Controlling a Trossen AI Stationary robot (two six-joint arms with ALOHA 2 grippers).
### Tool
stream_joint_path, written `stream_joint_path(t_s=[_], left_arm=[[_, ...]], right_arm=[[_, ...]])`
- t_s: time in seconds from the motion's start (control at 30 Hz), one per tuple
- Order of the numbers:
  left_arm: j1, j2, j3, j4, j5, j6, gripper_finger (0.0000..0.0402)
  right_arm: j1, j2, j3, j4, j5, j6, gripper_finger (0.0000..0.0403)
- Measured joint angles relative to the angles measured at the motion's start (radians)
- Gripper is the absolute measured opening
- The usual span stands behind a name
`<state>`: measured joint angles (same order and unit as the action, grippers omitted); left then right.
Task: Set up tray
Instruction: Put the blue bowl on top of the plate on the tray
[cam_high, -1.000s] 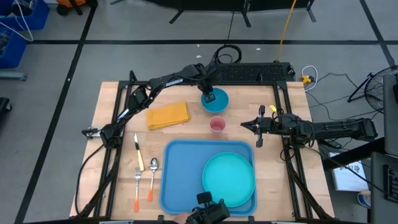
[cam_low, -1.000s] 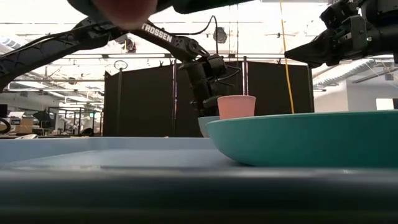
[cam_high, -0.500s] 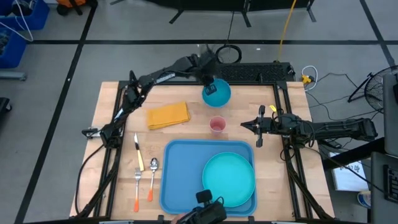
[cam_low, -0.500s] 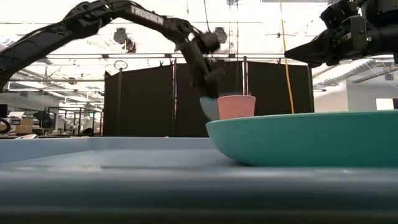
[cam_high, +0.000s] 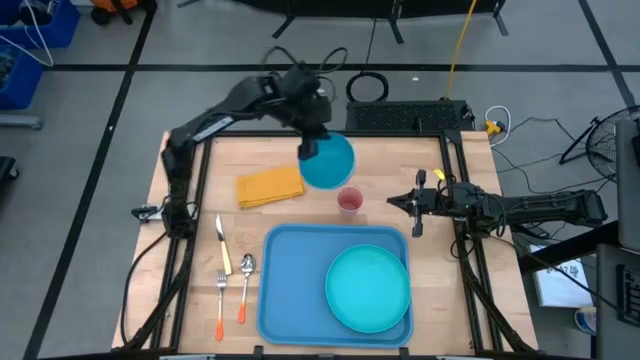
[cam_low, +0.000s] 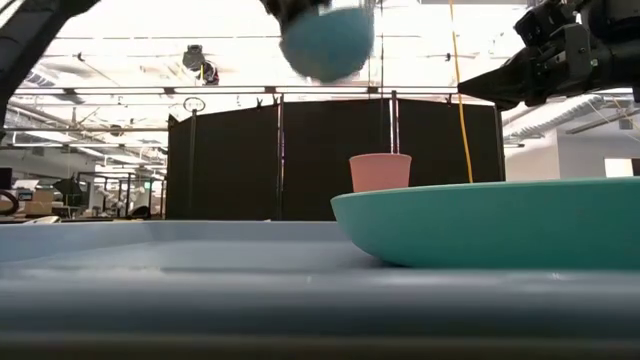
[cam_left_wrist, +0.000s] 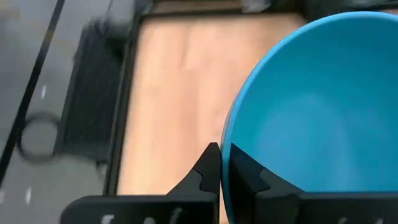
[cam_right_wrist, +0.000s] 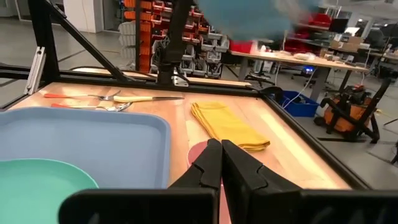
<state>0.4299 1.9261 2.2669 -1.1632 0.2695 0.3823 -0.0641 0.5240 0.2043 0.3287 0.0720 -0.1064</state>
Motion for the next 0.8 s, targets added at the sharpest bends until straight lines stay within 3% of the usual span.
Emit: stream_joint_path(t_s=[0.13, 0.23, 0.37, 0.53, 0.67, 0.8], left_arm=[[-0.051, -0.103, -0.016, -0.013, 0.044, 0.054, 0.0008], [-0.083, -0.213, -0.111, 0.007, 0.130, 0.090, 0.0008], [-0.132, -0.366, -0.378, 0.145, 0.182, 0.062, 0.0008], [-0.207, -0.511, -0.786, 0.512, 0.171, -0.180, 0.0008], [-0.323, -0.498, -0.960, 0.705, 0.122, -0.337, 0.0008], [-0.431, -0.420, -0.952, 0.775, 0.007, -0.438, 0.0008]], right_arm=[[0.001, 0.000, 0.000, 0.000, -0.040, 0.016, 0.0000], [0.001, 0.000, 0.000, 0.001, -0.061, 0.016, 0.0000], [0.001, -0.001, 0.000, 0.003, -0.074, 0.019, 0.0000], [0.001, 0.000, 0.000, -0.001, -0.074, 0.024, 0.0000], [0.001, 0.000, 0.000, -0.004, -0.074, 0.026, 0.0000], [0.001, 0.000, 0.000, 0.000, -0.073, 0.043, 0.0000]])
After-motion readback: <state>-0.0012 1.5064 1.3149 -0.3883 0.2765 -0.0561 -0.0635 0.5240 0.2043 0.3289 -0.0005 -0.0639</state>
